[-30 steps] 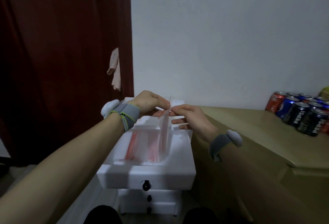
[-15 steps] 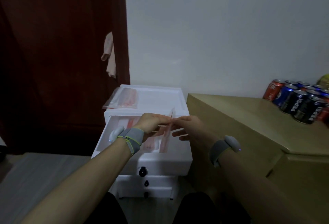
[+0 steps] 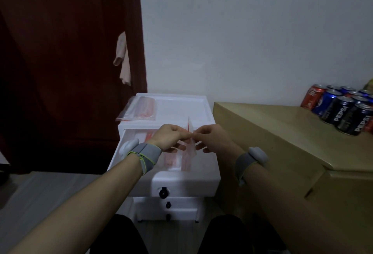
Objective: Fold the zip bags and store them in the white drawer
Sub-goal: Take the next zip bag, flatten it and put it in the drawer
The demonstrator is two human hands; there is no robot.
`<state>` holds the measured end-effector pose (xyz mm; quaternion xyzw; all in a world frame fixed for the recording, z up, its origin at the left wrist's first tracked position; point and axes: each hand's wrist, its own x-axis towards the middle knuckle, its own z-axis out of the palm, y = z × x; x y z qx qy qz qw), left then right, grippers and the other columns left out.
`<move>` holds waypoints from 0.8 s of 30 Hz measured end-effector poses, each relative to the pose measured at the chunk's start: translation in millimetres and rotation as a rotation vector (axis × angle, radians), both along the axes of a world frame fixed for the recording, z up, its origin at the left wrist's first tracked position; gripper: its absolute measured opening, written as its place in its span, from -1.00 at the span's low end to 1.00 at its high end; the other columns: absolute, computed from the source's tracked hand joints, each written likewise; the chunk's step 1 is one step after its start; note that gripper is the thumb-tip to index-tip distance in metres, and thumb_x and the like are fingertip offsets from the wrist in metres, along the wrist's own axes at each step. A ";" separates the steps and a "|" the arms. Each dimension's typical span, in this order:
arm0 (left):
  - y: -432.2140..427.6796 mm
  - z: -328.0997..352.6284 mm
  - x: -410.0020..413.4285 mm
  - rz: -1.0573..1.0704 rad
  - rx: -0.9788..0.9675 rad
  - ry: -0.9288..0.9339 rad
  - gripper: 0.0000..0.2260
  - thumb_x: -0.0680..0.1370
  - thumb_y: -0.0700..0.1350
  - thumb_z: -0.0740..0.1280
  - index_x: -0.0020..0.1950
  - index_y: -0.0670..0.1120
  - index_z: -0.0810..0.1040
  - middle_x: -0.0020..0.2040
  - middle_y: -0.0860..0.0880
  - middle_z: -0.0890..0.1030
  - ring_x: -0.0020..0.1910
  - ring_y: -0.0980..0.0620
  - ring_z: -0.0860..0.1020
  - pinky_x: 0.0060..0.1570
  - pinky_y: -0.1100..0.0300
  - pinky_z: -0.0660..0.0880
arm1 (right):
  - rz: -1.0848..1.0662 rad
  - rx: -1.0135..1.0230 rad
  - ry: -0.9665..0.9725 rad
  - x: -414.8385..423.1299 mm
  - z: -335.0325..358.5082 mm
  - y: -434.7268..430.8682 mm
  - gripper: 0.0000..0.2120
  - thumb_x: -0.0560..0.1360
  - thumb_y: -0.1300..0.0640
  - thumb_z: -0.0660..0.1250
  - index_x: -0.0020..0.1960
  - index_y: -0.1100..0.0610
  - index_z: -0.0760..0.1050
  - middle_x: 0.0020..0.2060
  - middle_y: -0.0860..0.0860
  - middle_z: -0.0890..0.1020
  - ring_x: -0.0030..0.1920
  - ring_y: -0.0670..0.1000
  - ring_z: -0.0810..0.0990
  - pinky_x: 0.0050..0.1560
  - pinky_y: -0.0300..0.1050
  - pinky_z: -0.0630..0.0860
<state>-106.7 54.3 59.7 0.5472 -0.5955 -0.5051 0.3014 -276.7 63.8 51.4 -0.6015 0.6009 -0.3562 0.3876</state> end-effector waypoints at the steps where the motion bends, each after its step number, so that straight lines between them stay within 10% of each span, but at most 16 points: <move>1: 0.4 0.5 0.6 -0.006 -0.004 -0.019 -0.86 0.53 -0.03 0.39 0.00 -0.07 0.66 -0.12 0.00 0.71 -0.22 0.01 0.65 -0.13 0.16 0.47 | 0.002 -0.009 0.016 1.9 -0.9 -1.7 -0.87 0.55 0.12 0.36 -0.07 0.16 0.64 -0.19 0.05 0.72 -0.28 0.00 0.70 -0.33 -0.18 0.56; 14: -5.7 8.4 9.3 -0.027 -0.109 -0.228 -0.90 0.51 -0.10 0.34 -0.19 -0.07 0.61 -0.21 0.01 0.72 -0.23 0.00 0.67 -0.22 0.18 0.51 | 0.038 -0.326 0.861 24.1 10.9 -1.9 -0.75 0.55 0.04 0.16 -0.20 0.12 0.50 -0.28 0.04 0.61 -0.28 0.08 0.56 -0.30 -0.14 0.48; 19: -6.0 14.1 15.2 -0.039 -0.049 -0.153 -0.92 0.55 -0.15 0.28 -0.12 -0.09 0.53 -0.17 -0.03 0.72 -0.08 -0.06 0.70 -0.21 0.19 0.46 | 0.077 -0.172 0.434 30.7 11.9 -0.6 -0.80 0.59 0.16 0.10 -0.16 0.20 0.40 -0.21 0.17 0.62 -0.24 0.16 0.68 -0.23 0.07 0.67; 24: -3.0 15.0 18.4 -0.059 -0.056 -0.226 -0.93 0.55 -0.13 0.25 -0.10 -0.08 0.51 -0.18 0.01 0.73 -0.16 -0.03 0.69 -0.20 0.19 0.45 | 0.069 -0.187 0.437 38.3 5.7 -1.3 -0.79 0.62 0.16 0.10 -0.18 0.16 0.34 -0.20 0.19 0.58 -0.24 0.20 0.65 -0.20 0.10 0.67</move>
